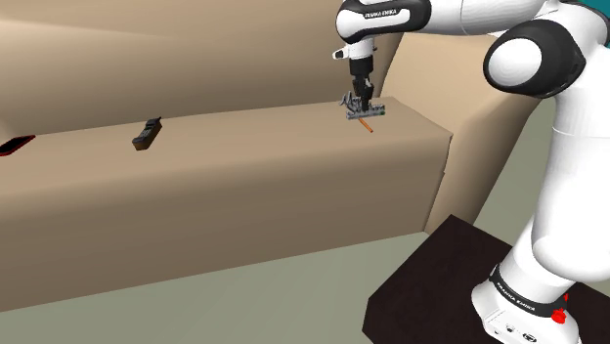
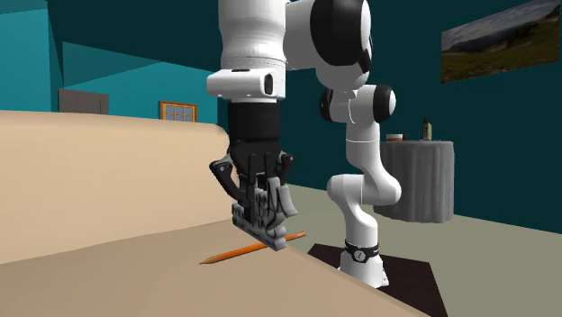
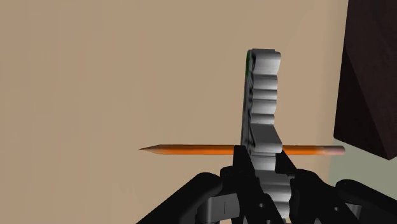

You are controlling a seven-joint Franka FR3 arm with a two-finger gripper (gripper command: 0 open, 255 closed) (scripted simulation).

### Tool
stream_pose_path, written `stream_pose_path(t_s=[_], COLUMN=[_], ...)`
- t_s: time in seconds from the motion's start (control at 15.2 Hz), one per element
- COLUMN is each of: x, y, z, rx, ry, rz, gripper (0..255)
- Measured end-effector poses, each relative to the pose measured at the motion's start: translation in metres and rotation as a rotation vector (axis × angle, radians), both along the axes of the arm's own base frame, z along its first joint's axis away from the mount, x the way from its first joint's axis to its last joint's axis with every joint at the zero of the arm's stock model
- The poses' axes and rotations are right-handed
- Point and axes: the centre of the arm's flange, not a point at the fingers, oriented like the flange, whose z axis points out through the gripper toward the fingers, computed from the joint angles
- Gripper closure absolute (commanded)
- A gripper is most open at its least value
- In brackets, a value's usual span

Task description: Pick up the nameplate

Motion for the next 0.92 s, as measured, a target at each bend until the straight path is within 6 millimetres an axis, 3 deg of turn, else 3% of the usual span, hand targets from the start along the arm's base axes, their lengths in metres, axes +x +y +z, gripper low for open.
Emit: stream_pose_path(t_s=[0.92], x=[0.000], y=[0.000], z=[0.069], rx=[0.000], ry=[0.000], rz=[0.000], gripper=[255])
